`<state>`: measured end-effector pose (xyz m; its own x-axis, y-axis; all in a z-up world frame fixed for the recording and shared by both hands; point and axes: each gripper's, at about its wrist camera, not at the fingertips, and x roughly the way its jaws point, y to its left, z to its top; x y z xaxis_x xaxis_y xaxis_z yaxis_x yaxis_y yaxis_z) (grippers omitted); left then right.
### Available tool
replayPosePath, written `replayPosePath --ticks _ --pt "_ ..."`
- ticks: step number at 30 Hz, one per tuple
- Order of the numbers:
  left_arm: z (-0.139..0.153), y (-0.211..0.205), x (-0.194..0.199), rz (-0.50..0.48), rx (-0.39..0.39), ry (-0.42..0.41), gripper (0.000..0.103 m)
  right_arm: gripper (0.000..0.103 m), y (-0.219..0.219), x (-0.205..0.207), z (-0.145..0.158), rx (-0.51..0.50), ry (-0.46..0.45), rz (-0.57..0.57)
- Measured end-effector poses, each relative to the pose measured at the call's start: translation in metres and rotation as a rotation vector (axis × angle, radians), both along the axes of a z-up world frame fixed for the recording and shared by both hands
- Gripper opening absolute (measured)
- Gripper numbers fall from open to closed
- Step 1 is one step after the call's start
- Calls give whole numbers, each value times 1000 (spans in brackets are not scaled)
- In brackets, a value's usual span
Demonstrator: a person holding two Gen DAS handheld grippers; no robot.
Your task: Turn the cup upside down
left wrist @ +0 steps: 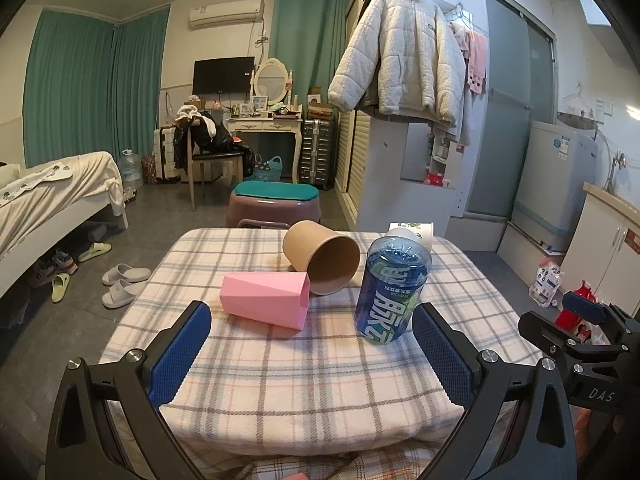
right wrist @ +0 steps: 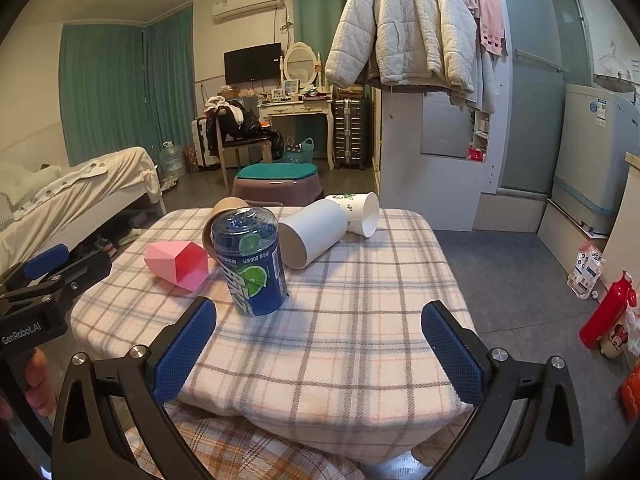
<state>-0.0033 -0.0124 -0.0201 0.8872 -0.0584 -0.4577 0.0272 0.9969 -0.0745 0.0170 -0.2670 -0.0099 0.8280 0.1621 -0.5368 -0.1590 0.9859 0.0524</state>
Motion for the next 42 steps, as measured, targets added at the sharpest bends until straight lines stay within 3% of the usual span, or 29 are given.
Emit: replayPosePath --ticks 42 --pt "-1 -1 -5 3 7 -2 103 103 3 -1 0 6 -1 0"
